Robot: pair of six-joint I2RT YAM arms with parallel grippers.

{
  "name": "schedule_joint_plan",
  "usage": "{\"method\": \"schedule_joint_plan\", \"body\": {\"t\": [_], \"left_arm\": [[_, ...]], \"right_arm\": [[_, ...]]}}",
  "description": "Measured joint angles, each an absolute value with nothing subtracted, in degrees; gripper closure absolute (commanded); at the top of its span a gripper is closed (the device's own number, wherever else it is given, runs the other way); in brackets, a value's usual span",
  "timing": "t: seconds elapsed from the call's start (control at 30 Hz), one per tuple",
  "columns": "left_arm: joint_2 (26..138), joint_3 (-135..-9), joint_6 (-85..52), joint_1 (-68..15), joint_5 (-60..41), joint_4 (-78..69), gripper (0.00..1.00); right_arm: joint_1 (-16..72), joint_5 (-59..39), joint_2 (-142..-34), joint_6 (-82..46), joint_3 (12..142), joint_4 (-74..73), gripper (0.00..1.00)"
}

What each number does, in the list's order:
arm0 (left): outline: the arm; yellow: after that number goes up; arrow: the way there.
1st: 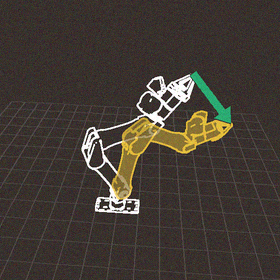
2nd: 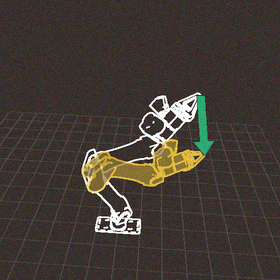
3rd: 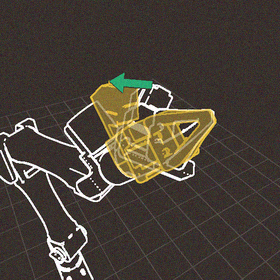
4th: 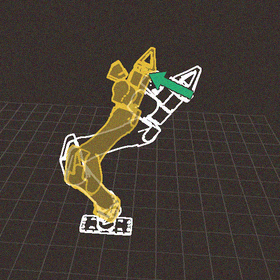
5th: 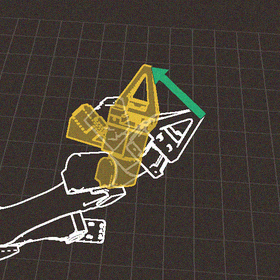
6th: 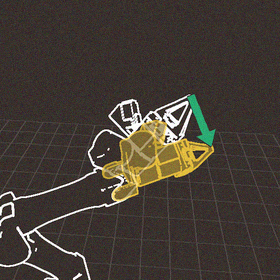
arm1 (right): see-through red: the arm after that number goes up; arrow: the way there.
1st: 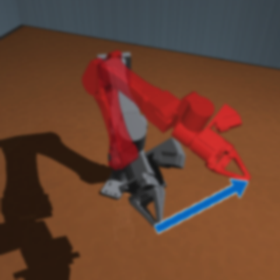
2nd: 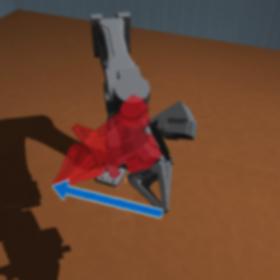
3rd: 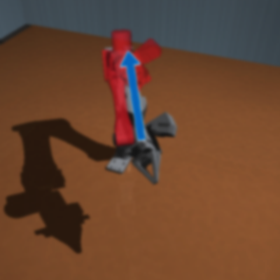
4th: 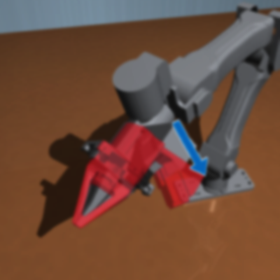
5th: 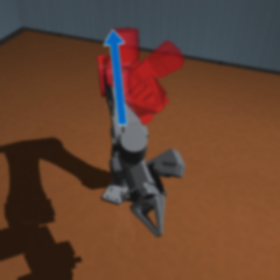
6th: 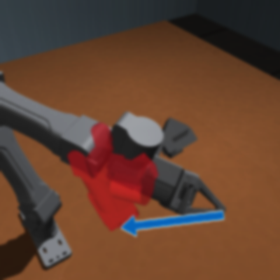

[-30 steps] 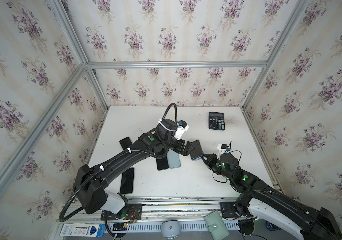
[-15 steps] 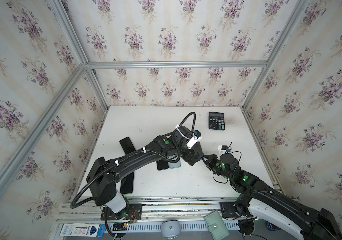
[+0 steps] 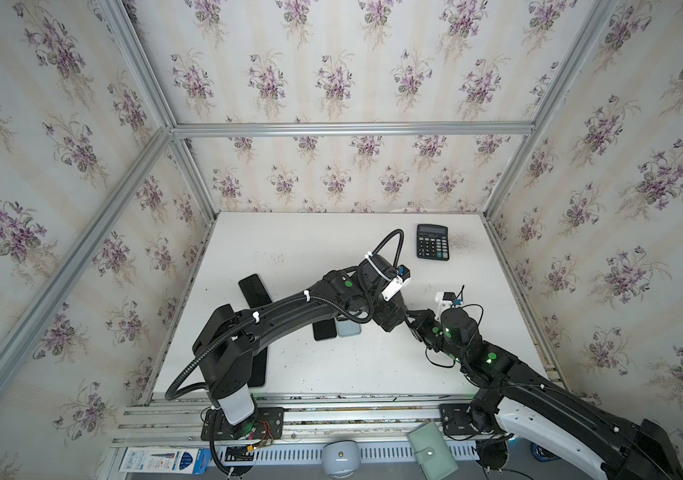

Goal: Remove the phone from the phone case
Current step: 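Move the left gripper to the phone in the right gripper and grasp it, then pull the blue phone out with the left gripper while the right gripper holds the case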

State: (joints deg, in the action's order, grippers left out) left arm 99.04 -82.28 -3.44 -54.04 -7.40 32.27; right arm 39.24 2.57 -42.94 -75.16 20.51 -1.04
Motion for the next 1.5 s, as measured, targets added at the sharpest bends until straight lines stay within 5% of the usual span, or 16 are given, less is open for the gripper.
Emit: {"method": "schedule_joint_plan", "body": {"t": [0.37, 0.83, 0.93, 1.17, 1.5], "left_arm": [[103.1, -85.4, -3.0, -55.4, -1.9, 33.8, 0.16], [104.7, -87.2, -2.7, -55.4, 2.7, 34.9, 0.37], [105.1, -87.5, -2.5, -55.5, 3.5, 34.9, 0.44], [105.7, -87.6, -2.1, -57.1, 4.6, 34.5, 0.84], [105.6, -86.6, -3.7, -58.2, 6.3, 33.7, 0.96]], "right_arm": [[39.1, 3.0, -42.5, -75.7, 19.7, -0.7, 1.00], [39.2, 2.5, -42.2, -76.9, 18.9, -1.9, 1.00], [39.2, 2.2, -42.0, -76.9, 18.6, -2.3, 1.00], [39.2, 1.9, -41.9, -77.0, 18.6, -2.3, 1.00], [39.2, 1.8, -41.5, -78.0, 17.9, -2.3, 1.00]]}}
